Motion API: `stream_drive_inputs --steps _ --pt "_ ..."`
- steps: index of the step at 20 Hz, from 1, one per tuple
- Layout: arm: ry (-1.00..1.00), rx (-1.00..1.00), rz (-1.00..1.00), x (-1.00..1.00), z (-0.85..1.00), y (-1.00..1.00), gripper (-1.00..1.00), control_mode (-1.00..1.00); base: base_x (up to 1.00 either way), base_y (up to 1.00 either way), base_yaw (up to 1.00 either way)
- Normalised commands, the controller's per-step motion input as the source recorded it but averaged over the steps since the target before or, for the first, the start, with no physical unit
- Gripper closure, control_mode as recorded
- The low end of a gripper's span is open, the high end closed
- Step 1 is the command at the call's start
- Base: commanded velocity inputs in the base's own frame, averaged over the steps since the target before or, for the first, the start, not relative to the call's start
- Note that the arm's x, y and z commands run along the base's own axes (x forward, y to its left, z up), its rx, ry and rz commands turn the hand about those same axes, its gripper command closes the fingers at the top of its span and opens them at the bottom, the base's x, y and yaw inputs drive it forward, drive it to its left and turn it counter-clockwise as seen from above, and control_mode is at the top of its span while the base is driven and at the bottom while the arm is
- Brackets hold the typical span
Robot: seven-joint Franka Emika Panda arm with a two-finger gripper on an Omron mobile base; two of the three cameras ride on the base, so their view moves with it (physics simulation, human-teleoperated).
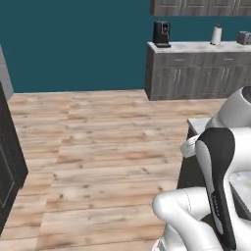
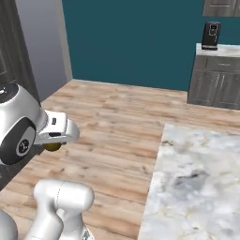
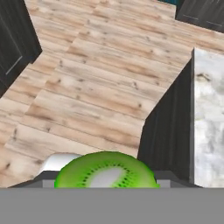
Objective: Pick the kiwi and tangerine from the fridge and place them on the plate next to the blender to make a fruit smoothie.
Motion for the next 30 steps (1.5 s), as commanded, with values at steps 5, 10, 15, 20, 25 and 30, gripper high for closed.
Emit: stream_drive_inputs --steps 5,10,15,20,25,30 --pt "0.00 0.00 0.00 0.00 0.00 0.00 1.00 1.00 1.00 0.00 -0.14" --pt "0.00 0.00 0.00 0.00 0.00 0.00 1.00 1.00 1.00 0.03 -0.14" --pt "0.00 0.00 0.00 0.00 0.00 0.00 1.00 1.00 1.00 0.14 -0.24" --pt "0.00 0.00 0.00 0.00 0.00 0.00 1.00 1.00 1.00 0.23 -0.36" --pt "0.00 0.00 0.00 0.00 0.00 0.00 1.00 1.00 1.00 0.31 -0.50" --pt "0.00 0.00 0.00 0.00 0.00 0.00 1.00 1.00 0.64 0.36 -0.75"
